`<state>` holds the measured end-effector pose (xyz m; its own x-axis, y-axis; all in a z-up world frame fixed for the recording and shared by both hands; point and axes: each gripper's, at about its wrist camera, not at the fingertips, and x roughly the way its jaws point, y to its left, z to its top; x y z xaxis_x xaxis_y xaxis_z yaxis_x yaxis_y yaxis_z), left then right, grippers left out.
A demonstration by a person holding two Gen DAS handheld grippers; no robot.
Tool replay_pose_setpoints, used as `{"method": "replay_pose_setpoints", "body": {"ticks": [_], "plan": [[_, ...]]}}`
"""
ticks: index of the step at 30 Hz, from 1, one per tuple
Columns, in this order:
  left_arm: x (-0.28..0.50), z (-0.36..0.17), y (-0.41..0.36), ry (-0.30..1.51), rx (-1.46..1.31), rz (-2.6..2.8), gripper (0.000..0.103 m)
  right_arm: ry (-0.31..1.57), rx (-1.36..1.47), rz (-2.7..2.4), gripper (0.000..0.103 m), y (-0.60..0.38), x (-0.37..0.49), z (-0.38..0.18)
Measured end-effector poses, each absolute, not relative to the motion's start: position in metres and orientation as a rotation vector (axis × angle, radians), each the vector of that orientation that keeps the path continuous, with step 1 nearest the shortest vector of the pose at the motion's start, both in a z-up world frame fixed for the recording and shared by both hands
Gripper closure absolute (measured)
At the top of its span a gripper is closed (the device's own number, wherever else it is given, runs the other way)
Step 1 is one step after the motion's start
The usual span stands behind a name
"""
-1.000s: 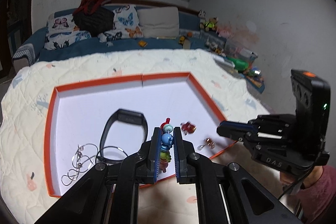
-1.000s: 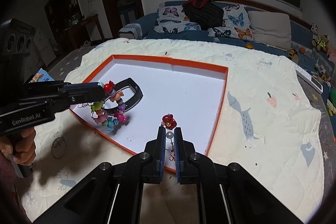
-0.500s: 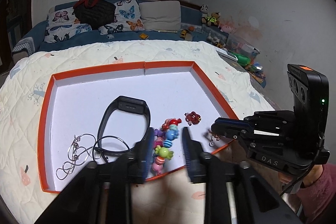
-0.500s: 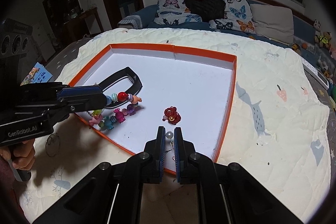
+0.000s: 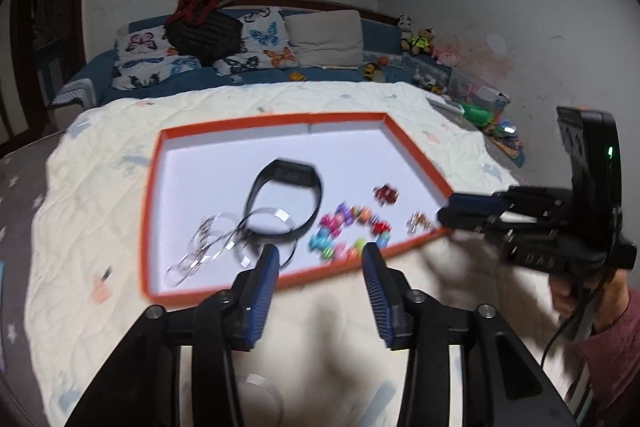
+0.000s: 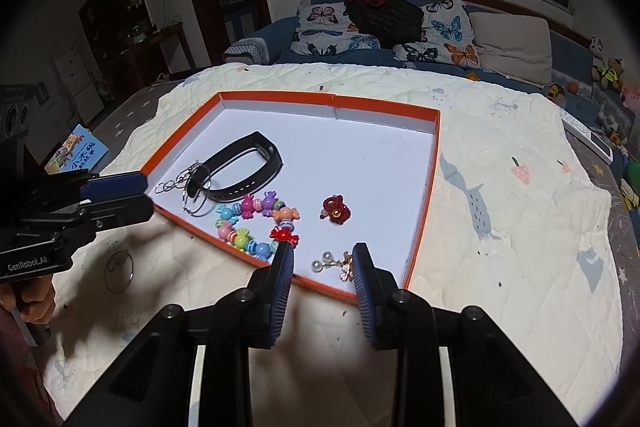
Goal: Organize jewelry
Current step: 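Grasp the large silver hoop earring with the left gripper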
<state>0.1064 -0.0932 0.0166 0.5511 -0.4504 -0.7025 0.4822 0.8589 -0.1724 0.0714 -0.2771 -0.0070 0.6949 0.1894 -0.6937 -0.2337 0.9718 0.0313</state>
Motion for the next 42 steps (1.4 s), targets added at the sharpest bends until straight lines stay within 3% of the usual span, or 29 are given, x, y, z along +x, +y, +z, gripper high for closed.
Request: {"method": "replay_pose_setpoints", "body": {"ticks": [6,9,22,24,25,37,40,42], "plan": [[0.068,0.004,-0.063,0.843,0.079,-0.504,0.046,0.778,-0.092,0.265,0.066,-0.263,0.055,-0.012],[0.054,-0.007,-0.047,0.874,0.063,-0.475,0.046,0.789,-0.116,0.290,0.062,-0.253,0.049,-0.017],[0.041,-0.037,-0.029,0.938,0.065,-0.431,0.045,0.823,-0.128,0.349,0.061,-0.233,0.036,-0.029],[0.045,-0.039,-0.031,0.950,0.071,-0.435,0.034,0.824,-0.128,0.347,0.061,-0.233,0.036,-0.030],[0.046,-0.041,-0.032,0.958,0.076,-0.434,0.034,0.825,-0.126,0.346,0.061,-0.233,0.036,-0.030],[0.056,-0.047,-0.045,0.931,0.135,-0.405,0.034,0.840,-0.125,0.349,0.061,-0.230,0.040,-0.036],[0.057,-0.048,-0.045,0.925,0.134,-0.400,0.041,0.843,-0.129,0.348,0.061,-0.229,0.041,-0.037],[0.058,-0.048,-0.043,0.922,0.123,-0.400,0.050,0.844,-0.128,0.349,0.061,-0.228,0.041,-0.037]]}}
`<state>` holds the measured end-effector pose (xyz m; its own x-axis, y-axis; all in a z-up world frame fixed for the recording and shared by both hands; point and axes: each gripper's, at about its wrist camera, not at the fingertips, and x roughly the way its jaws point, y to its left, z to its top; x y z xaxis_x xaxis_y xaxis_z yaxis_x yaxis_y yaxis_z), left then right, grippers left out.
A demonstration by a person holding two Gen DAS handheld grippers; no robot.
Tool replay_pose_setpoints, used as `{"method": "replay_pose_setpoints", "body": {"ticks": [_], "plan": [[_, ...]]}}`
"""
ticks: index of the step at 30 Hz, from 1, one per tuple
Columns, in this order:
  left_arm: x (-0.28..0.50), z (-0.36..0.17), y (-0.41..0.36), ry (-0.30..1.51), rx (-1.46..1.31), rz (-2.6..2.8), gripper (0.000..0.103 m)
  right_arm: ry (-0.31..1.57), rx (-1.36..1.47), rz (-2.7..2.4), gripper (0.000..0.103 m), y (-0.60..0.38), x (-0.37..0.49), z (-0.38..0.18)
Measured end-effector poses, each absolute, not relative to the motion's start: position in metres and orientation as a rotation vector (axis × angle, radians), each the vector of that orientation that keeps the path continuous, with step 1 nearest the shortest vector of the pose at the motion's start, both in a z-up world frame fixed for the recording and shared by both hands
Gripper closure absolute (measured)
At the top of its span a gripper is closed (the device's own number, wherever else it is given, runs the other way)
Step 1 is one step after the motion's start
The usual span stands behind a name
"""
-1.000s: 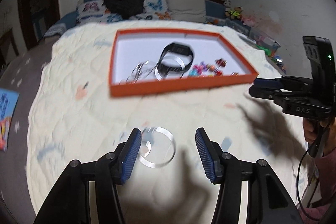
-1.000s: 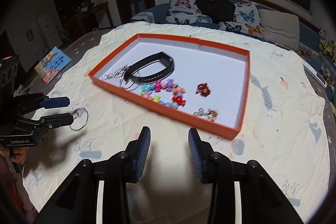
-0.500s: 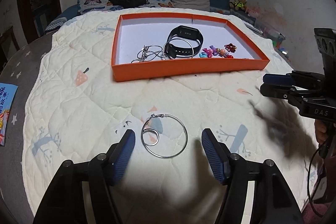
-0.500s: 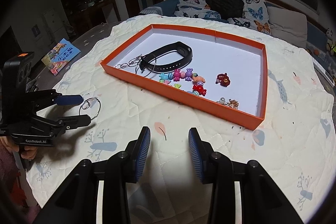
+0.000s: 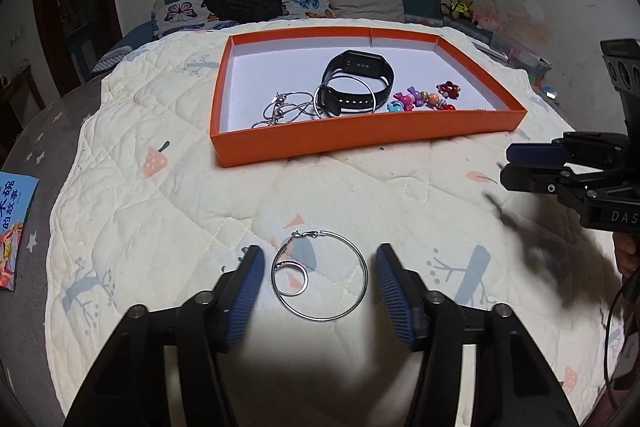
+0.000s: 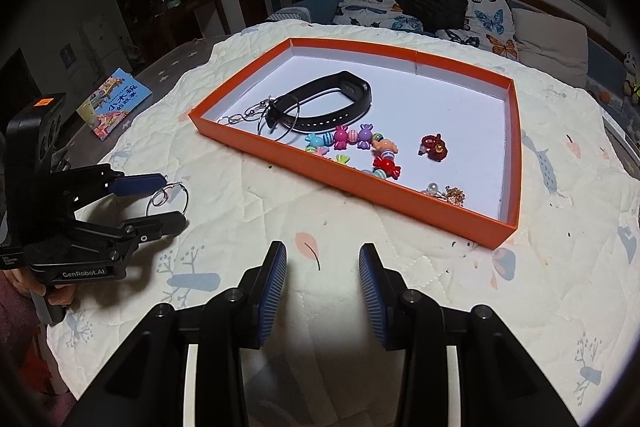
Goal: Organize jewelry
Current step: 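Grasp the large silver hoop earring with the left gripper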
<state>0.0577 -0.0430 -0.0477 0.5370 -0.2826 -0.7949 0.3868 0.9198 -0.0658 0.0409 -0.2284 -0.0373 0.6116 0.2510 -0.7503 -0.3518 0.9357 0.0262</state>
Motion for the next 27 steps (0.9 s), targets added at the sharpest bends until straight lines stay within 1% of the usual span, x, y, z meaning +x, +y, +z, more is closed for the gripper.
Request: {"method": "replay_pose_setpoints", "body": {"ticks": [3,6,7,8,9,13,14,16,18,20,27], "plan": [[0.058,-0.047,-0.040,0.916,0.108,-0.398,0.062,0.844,-0.131,0.348,0.061,-0.228,0.041,-0.037],[0.058,-0.047,-0.037,0.912,0.096,-0.399,0.068,0.847,-0.135,0.353,0.061,-0.226,0.041,-0.038],[0.058,-0.046,-0.036,0.910,0.091,-0.400,0.073,0.848,-0.136,0.355,0.061,-0.225,0.041,-0.038],[0.058,-0.046,-0.036,0.909,0.088,-0.403,0.077,0.848,-0.141,0.358,0.061,-0.223,0.041,-0.039],[0.057,-0.045,-0.035,0.908,0.082,-0.407,0.077,0.848,-0.146,0.361,0.061,-0.221,0.041,-0.039],[0.055,-0.045,-0.036,0.919,0.081,-0.416,0.076,0.847,-0.156,0.377,0.061,-0.216,0.041,-0.038],[0.055,-0.045,-0.037,0.929,0.076,-0.422,0.074,0.845,-0.159,0.382,0.061,-0.215,0.040,-0.038],[0.055,-0.044,-0.037,0.933,0.061,-0.427,0.069,0.843,-0.161,0.383,0.061,-0.215,0.040,-0.037],[0.054,-0.043,-0.037,0.935,0.050,-0.426,0.058,0.843,-0.156,0.381,0.061,-0.216,0.039,-0.038],[0.053,-0.041,-0.038,0.935,0.036,-0.429,0.052,0.844,-0.149,0.378,0.061,-0.218,0.040,-0.038],[0.047,-0.043,-0.049,0.926,0.096,-0.440,0.052,0.844,-0.147,0.376,0.061,-0.219,0.039,-0.038]]}}
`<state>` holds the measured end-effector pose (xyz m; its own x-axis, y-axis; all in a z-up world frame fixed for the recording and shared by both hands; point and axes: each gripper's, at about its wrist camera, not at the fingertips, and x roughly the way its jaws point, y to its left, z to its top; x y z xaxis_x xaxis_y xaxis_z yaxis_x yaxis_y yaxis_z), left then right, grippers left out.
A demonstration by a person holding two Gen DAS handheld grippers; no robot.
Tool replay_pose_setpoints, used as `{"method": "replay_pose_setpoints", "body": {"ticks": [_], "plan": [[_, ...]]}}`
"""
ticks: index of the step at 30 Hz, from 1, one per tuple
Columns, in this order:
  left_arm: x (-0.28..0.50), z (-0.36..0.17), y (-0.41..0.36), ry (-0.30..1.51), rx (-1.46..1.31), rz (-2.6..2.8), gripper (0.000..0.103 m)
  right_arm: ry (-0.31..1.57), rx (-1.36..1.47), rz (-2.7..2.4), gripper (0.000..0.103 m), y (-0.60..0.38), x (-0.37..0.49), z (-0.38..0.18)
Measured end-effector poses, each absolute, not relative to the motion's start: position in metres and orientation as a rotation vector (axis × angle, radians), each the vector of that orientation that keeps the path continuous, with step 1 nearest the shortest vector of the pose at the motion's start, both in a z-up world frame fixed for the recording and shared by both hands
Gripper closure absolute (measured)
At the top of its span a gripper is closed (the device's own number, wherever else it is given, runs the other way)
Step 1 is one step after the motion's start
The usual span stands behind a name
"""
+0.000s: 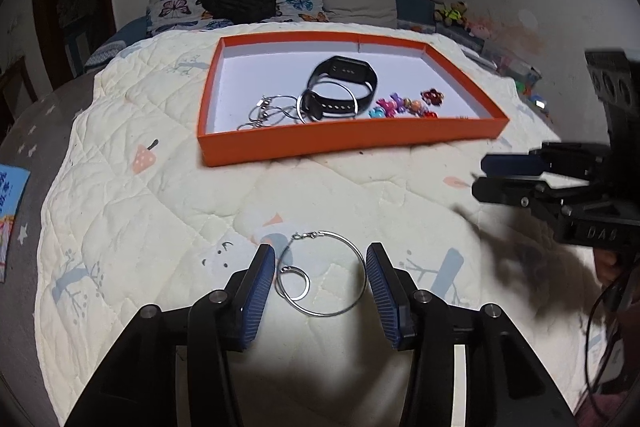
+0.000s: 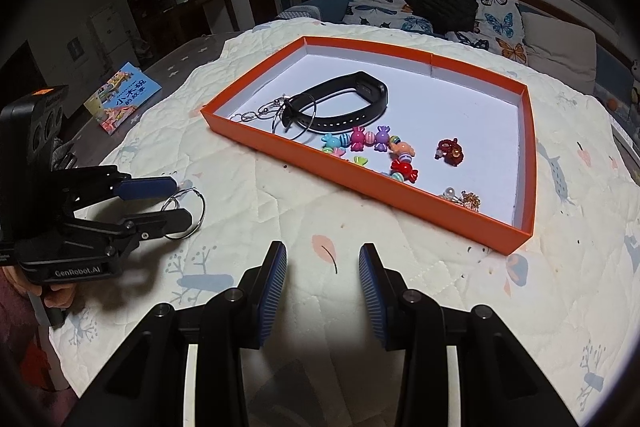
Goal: Organize jewelry
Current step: 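Grasp the large silver hoop earring with the left gripper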
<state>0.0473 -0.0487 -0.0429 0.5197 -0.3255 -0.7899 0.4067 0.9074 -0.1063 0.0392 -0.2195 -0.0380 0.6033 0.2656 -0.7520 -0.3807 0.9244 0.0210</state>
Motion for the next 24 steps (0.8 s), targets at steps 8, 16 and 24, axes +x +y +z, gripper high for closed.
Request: {"method": "replay_pose_setpoints", "body": {"ticks": [8,16,24], "plan": [[0.043,-0.048,-0.057,0.923,0.166,-0.446,0.052,0.847,-0.156,0.381,0.061,-0.216,0.038,-0.037],[0.042,-0.050,-0.062,0.930,0.197,-0.462,0.044,0.848,-0.154,0.384,0.061,-0.216,0.038,-0.037],[0.041,-0.052,-0.063,0.912,0.223,-0.465,0.045,0.849,-0.155,0.384,0.061,-0.216,0.038,-0.038]]}}
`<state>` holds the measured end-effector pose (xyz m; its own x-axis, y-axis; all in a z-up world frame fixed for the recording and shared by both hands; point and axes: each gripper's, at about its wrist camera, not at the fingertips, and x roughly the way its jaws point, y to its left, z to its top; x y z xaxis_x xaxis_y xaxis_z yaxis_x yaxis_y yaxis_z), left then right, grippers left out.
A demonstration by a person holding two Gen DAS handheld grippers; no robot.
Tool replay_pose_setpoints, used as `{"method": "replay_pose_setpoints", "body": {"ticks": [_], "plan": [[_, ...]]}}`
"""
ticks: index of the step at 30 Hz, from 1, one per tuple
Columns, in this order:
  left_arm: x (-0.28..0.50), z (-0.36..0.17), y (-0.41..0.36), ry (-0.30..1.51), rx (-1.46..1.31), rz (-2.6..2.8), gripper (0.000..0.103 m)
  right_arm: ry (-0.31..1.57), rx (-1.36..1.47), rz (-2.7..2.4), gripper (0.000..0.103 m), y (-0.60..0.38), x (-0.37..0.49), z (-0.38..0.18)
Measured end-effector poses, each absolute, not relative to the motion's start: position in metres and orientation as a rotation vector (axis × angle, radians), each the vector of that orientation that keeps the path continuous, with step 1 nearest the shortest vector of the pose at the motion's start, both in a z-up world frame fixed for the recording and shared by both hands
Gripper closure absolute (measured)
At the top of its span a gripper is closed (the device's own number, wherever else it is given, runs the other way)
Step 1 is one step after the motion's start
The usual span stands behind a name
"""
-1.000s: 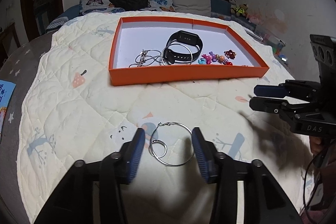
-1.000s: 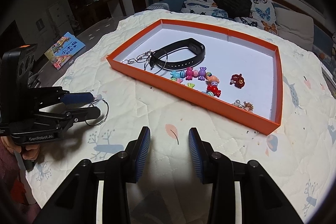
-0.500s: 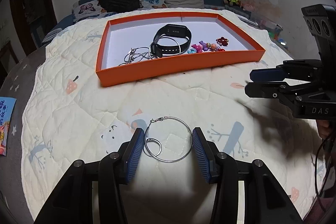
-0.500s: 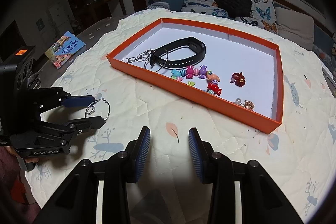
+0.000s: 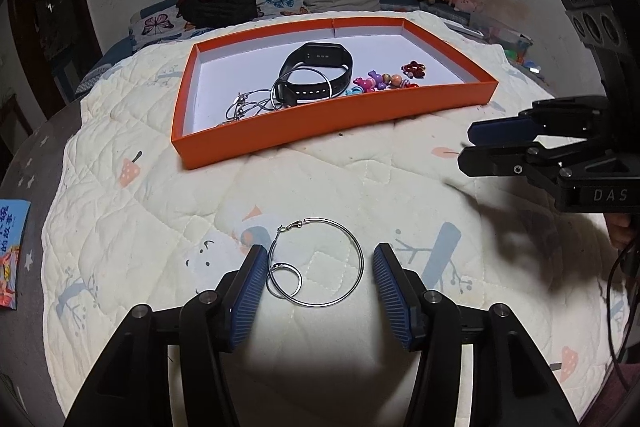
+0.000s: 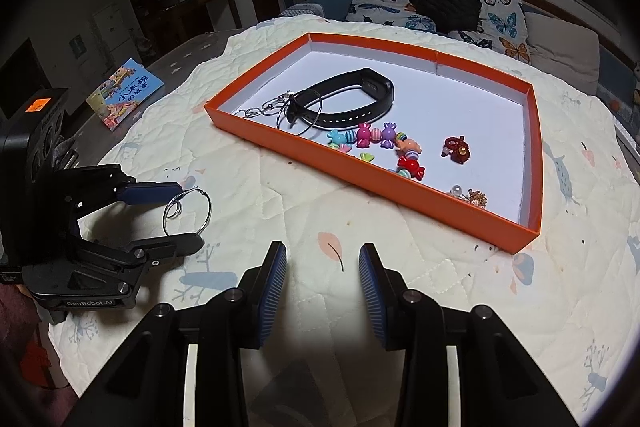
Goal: Organize jewelry
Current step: 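Grasp the large silver hoop earring with the left gripper, then close the right gripper on the small silver ring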
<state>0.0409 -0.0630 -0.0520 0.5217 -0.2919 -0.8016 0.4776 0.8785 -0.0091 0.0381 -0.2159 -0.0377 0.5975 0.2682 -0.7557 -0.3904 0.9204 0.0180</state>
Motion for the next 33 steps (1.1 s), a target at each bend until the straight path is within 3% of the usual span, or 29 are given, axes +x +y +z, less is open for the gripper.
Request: {"method": "replay_pose_setpoints", "body": {"ticks": [2,23,33], "plan": [[0.042,-0.052,-0.062,0.910,0.221,-0.461,0.051,0.846,-0.157,0.385,0.061,-0.216,0.038,-0.038],[0.046,0.000,0.009,0.788,0.044,-0.323,0.051,0.881,-0.298,0.625,0.061,-0.143,0.041,-0.046],[0.042,-0.001,0.032,0.784,0.007,-0.302,0.051,0.902,-0.413,0.734,0.061,-0.097,0.045,-0.061]]}}
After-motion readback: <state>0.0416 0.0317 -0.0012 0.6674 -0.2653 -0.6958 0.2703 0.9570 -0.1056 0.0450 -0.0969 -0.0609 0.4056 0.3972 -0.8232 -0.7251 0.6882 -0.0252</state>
